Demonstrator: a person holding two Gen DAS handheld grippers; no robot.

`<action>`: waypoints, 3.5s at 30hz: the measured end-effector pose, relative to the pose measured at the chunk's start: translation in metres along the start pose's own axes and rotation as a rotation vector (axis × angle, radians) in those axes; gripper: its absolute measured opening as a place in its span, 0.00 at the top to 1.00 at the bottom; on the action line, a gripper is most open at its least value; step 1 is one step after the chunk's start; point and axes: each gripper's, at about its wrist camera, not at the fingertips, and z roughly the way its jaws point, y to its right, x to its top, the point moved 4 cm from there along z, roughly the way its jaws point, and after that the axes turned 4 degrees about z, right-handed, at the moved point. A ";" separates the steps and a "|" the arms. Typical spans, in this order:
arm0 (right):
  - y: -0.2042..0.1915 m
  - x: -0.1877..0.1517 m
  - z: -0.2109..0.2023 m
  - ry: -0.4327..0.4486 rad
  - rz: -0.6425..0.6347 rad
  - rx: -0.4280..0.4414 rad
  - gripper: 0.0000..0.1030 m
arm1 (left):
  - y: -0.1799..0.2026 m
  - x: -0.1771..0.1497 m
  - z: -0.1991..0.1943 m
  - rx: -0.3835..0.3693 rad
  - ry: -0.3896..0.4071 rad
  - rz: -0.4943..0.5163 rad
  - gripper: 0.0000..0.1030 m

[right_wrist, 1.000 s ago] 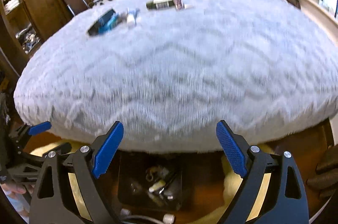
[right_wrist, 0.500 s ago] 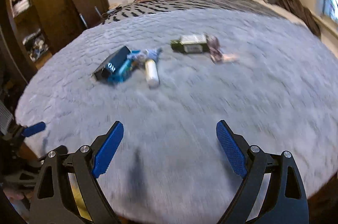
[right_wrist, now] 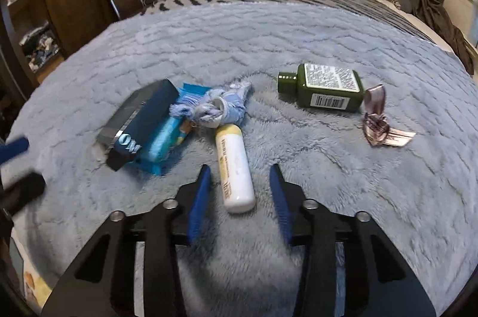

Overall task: Collect trash
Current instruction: 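Grasp the black MARRY&ARD box with the left gripper while the right gripper grasps the yellow-white tube, then lower the box and tube into the bin and open both grippers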

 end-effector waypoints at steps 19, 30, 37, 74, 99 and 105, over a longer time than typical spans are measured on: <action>0.018 -0.033 -0.029 0.020 0.000 0.052 0.80 | 0.020 0.033 0.082 -0.123 -0.084 -0.060 0.08; 0.029 -0.045 -0.044 0.023 0.024 0.074 0.80 | 0.054 0.004 0.064 -0.163 -0.092 0.031 0.09; 0.036 -0.053 -0.058 0.036 0.035 0.057 0.80 | 0.070 -0.005 0.065 -0.134 -0.114 0.103 0.29; 0.030 -0.220 -0.169 -0.029 0.069 0.115 0.80 | 0.124 -0.225 -0.085 -0.217 -0.162 0.078 0.31; 0.040 -0.317 -0.055 -0.400 0.164 0.086 0.80 | 0.139 -0.324 0.024 -0.240 -0.526 0.053 0.30; 0.039 -0.317 -0.053 -0.403 0.170 0.075 0.77 | 0.134 -0.332 0.023 -0.245 -0.551 0.041 0.25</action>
